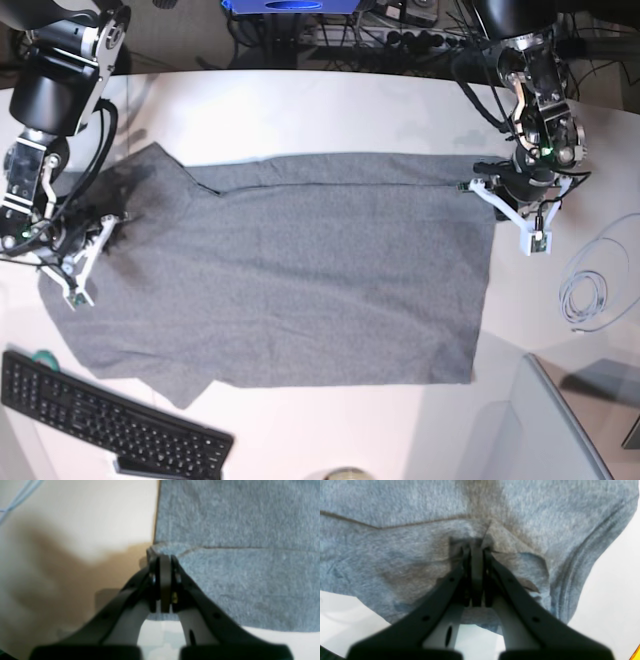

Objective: Layout the t-shirt on the table in an organized manner, then fold the t-shirt properly
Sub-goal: 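Release the shirt and raise both grippers away from the fabric, then grasp the shirt corner with the right gripper and drag it outward, then grasp the shirt edge corners with both grippers, then pull the shirt edge taut with both grippers, spreading it flat, then release the shirt edge and lift both grippers off the fabric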

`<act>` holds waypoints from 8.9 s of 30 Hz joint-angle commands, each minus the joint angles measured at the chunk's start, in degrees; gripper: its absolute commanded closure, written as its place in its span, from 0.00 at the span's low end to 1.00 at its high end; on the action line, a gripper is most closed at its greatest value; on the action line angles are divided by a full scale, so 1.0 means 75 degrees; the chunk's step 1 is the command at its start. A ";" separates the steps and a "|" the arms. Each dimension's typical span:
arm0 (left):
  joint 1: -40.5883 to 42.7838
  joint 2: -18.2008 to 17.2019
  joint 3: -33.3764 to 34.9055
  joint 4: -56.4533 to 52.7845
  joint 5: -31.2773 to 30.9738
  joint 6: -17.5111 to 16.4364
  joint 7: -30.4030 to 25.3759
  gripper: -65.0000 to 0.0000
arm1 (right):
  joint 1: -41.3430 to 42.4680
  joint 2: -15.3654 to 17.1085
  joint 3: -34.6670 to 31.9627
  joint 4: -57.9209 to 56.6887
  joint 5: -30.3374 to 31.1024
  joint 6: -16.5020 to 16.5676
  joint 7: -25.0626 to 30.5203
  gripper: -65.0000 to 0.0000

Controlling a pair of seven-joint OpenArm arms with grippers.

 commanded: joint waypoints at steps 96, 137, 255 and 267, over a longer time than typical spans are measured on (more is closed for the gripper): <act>0.1990 -0.0279 -0.3541 -0.0133 -0.2313 -0.2182 -0.1424 0.28 | 0.0754 -0.1099 0.0844 0.0516 0.0741 0.0217 0.0321 0.94; 0.0712 0.0260 -0.2146 -0.2641 -0.2349 -0.2182 -0.2409 0.92 | -0.1391 -0.1591 0.4618 0.3177 0.1972 0.0217 0.1036 0.48; 0.2224 -0.0232 -0.2216 -0.0672 -0.2290 -0.2147 -0.1319 1.00 | -0.2411 -0.1498 0.5146 0.1724 0.3484 0.0217 -0.0757 0.99; 0.2224 -0.0279 -0.2228 -0.0672 -0.2290 -0.2147 -0.1319 1.00 | -0.2329 -0.1556 0.6177 0.1712 0.3508 0.0217 -0.0757 0.75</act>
